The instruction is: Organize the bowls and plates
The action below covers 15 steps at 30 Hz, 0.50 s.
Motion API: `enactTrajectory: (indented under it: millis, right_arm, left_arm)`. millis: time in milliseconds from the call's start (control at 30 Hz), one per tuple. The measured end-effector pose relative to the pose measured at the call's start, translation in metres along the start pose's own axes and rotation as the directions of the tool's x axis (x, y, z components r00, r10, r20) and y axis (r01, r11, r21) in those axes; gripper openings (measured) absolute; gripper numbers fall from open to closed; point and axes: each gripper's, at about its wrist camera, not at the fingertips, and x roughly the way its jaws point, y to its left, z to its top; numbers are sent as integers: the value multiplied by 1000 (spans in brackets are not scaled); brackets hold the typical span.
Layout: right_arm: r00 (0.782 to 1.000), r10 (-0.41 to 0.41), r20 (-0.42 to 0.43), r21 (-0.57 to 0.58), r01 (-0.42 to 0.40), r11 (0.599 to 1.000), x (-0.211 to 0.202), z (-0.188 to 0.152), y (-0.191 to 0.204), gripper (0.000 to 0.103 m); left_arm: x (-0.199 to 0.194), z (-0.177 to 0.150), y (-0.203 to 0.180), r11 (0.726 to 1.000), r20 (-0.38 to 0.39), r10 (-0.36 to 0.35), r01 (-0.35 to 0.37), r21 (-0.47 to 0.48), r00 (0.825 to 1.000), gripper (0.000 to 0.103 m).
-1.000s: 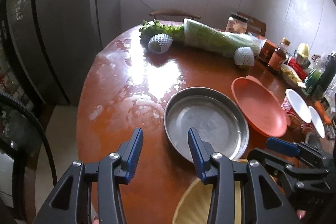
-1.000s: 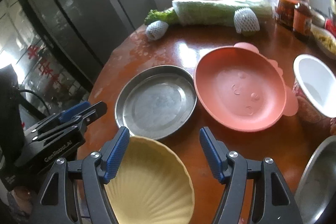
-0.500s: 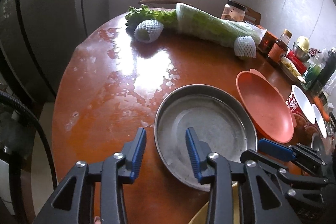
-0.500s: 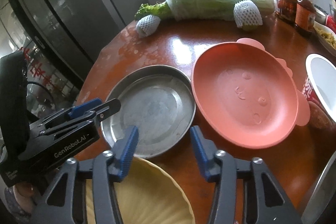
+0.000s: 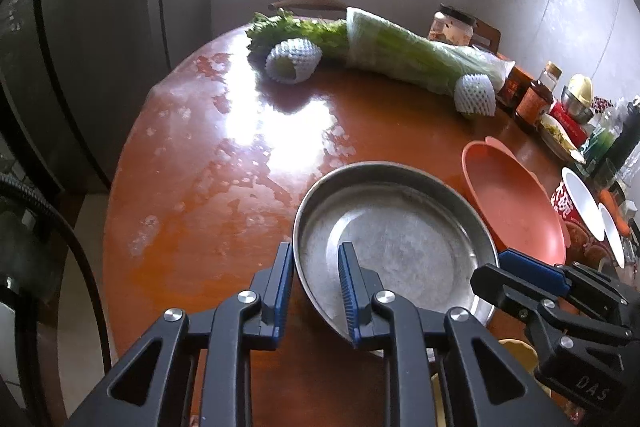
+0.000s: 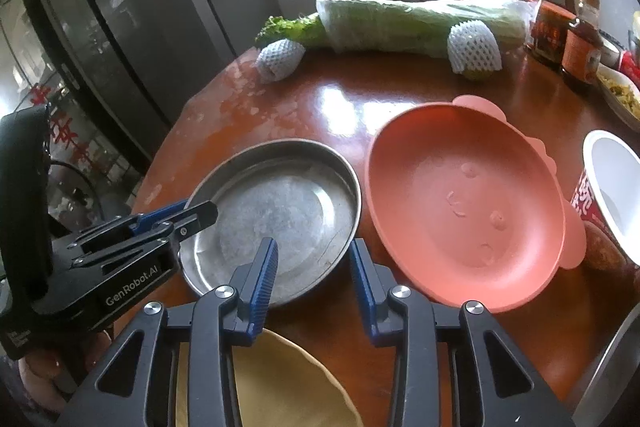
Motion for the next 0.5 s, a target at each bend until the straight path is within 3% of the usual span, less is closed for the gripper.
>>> enactTrajectory:
  millis: [500]
  right_arm:
    - [998,17,59,-62,-13,998,-15,7,25,38]
  left_arm:
    - [-36,3,9,999,73,28,-27,-19,997,23]
